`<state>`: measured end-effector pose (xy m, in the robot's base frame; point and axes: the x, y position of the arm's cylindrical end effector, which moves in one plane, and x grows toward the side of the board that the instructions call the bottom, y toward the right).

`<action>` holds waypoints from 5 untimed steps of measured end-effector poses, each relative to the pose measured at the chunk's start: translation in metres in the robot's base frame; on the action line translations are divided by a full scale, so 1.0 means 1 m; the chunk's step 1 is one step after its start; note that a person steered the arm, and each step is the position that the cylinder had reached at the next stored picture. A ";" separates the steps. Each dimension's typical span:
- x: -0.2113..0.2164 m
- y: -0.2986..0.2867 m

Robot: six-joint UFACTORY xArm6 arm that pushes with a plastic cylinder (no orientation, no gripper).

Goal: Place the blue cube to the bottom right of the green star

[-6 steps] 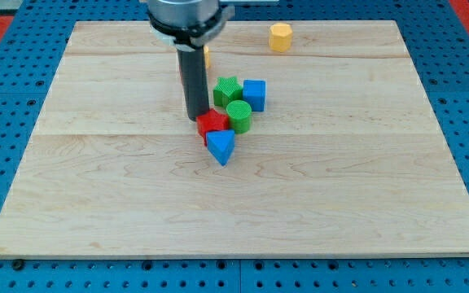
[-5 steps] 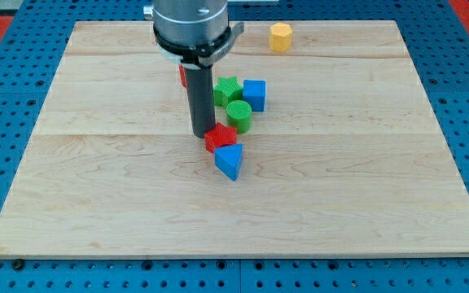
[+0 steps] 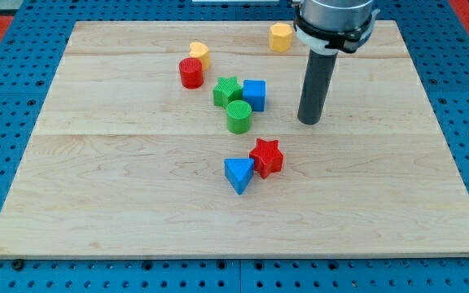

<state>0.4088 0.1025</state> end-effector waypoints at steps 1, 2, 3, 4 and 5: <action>-0.036 -0.009; -0.043 -0.065; -0.035 -0.139; -0.020 -0.108; -0.018 -0.037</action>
